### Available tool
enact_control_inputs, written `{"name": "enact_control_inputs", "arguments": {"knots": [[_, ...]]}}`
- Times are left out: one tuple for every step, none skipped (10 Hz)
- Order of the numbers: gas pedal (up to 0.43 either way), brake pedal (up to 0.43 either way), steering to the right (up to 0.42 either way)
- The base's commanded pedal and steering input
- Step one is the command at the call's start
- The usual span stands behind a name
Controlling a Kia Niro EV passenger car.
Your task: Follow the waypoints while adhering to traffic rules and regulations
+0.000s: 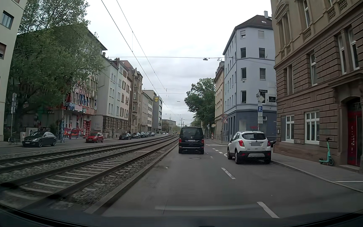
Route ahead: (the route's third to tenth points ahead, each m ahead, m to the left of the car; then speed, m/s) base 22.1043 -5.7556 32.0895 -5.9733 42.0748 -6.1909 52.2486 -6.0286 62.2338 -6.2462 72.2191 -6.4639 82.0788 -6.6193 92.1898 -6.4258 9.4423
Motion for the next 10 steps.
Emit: {"name": "enact_control_inputs", "arguments": {"knots": [[0.067,0.000,0.002],[0.067,0.000,0.001],[0.067,0.000,0.001],[0.067,0.000,0.001],[0.079,0.000,0.001],[0.079,0.000,0.002],[0.079,0.000,0.002],[0.079,0.000,0.002],[0.079,0.000,0.002],[0.079,0.000,0.002]]}}
